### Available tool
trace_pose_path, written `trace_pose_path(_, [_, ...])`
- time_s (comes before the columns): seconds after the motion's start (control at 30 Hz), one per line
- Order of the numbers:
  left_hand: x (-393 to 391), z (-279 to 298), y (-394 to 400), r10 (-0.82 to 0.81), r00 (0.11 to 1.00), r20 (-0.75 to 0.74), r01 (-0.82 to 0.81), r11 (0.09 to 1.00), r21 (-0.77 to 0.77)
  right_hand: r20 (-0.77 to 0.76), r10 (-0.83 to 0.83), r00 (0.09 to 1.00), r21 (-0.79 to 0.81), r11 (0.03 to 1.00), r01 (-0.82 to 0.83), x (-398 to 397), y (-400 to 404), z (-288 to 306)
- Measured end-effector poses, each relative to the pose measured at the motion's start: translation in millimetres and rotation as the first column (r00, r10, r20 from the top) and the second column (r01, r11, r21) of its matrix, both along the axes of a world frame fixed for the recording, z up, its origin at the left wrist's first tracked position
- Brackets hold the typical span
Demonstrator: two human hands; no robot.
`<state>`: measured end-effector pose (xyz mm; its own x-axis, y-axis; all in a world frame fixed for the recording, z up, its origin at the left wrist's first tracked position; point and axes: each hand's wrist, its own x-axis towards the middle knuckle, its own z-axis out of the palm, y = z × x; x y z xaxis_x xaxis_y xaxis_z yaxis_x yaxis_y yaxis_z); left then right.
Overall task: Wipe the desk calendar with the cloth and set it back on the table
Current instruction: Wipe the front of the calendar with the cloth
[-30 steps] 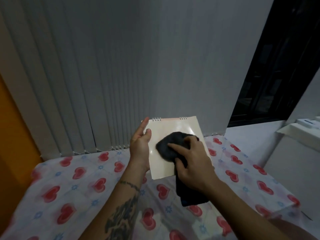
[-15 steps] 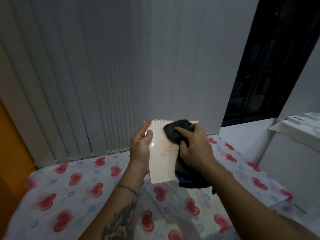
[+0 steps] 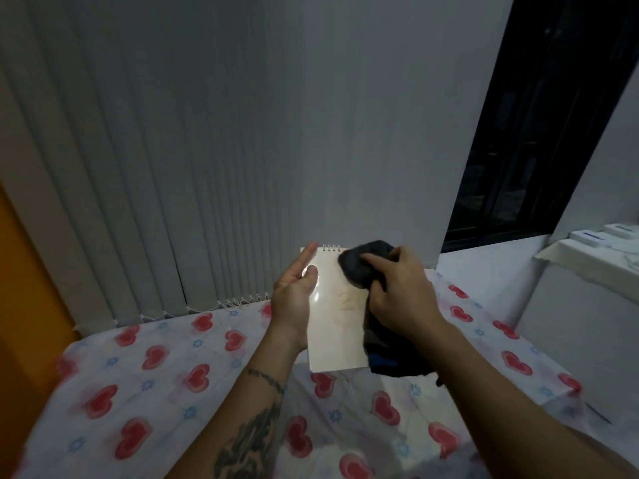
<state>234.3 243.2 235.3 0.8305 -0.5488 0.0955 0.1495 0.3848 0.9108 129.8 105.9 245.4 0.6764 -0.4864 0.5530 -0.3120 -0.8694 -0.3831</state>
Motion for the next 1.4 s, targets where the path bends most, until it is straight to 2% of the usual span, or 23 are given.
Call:
trace_pose_path(0.1, [-0.3, 1.2, -1.0, 0.018, 1.0, -0.018, -0.018, 1.0, -0.007, -0.035, 0.118, 0.992, -0.076, 0.99, -0.121, 0.8, 16.4, -1.3])
trace_pose_path(0.2, [8.4, 3.8, 6.7, 0.079, 0.996, -0.034, -0.079, 0.997, -0.001, -0.138, 0.281, 0.95, -0.119, 0.947, -0.298, -13.6, 28.9, -12.1])
trace_pose_path(0.3, [15.3, 3.9, 13.6, 0.111, 0.994, -0.007, -0.111, 0.994, 0.013, -0.191, 0.335, 0.923, -0.109, 0.927, -0.359, -28.7, 23.2, -18.0])
trace_pose_path(0.4, [20.9, 2.6, 16.3, 0.088, 0.996, -0.015, -0.088, 0.996, 0.017, -0.133, 0.257, 0.957, -0.121, 0.955, -0.273, -34.5, 5.9, -16.7])
trace_pose_path(0.53, [21.1, 1.4, 15.9, 0.086, 0.996, -0.029, -0.086, 0.996, 0.018, -0.065, 0.014, 0.998, -0.087, 0.996, -0.019, -30.3, -2.6, -9.3])
trace_pose_path(0.6, [19.4, 1.0, 14.8, 0.104, 0.994, -0.04, -0.104, 0.995, 0.01, -0.058, 0.03, 0.998, -0.094, 0.995, -0.036, -30.2, 5.6, -11.1])
trace_pose_path(0.7, [10.7, 2.3, 5.8, 0.087, 0.995, -0.051, -0.088, 0.996, -0.012, -0.109, 0.217, 0.97, -0.104, 0.968, -0.228, -26.1, 29.1, -16.4])
trace_pose_path(0.77, [1.1, 5.6, -1.0, 0.065, 0.997, -0.047, -0.066, 0.998, -0.013, -0.105, 0.259, 0.96, -0.118, 0.955, -0.271, -17.1, 33.3, -11.4])
trace_pose_path(0.83, [-6.1, 8.9, -5.1, 0.057, 0.998, -0.028, -0.058, 0.998, -0.011, -0.063, 0.214, 0.975, -0.121, 0.968, -0.22, -6.3, 23.2, -2.8])
trace_pose_path(0.93, [-7.8, 6.2, -5.1, 0.05, 0.999, -0.011, -0.05, 0.999, 0.001, 0.002, 0.059, 0.998, -0.028, 0.998, -0.059, 0.8, -4.9, 1.7])
trace_pose_path(1.03, [-3.1, 2.8, -1.3, 0.054, 0.997, -0.048, -0.054, 0.998, -0.008, 0.012, -0.069, 0.998, 0.05, 0.996, 0.068, -1.7, -23.3, -6.2])
trace_pose_path(1.1, [1.2, 3.0, 1.1, 0.072, 0.996, -0.05, -0.072, 0.997, -0.001, 0.005, -0.096, 0.995, 0.07, 0.993, 0.095, -7.2, -23.9, -12.7])
trace_pose_path(1.17, [6.3, 5.7, 1.0, 0.096, 0.994, -0.046, -0.097, 0.995, -0.018, 0.0, -0.058, 0.998, 0.054, 0.997, 0.058, -14.3, -13.7, -18.5])
trace_pose_path(1.3, [10.6, 12.5, -3.3, 0.152, 0.988, -0.006, -0.152, 0.988, 0.032, -0.038, 0.185, 0.982, -0.066, 0.98, -0.187, -21.7, 30.0, -26.2])
trace_pose_path(1.4, [10.8, 12.2, -6.0, 0.103, 0.994, -0.019, -0.103, 0.995, 0.016, -0.089, 0.265, 0.96, -0.103, 0.956, -0.273, -15.0, 37.6, -17.6])
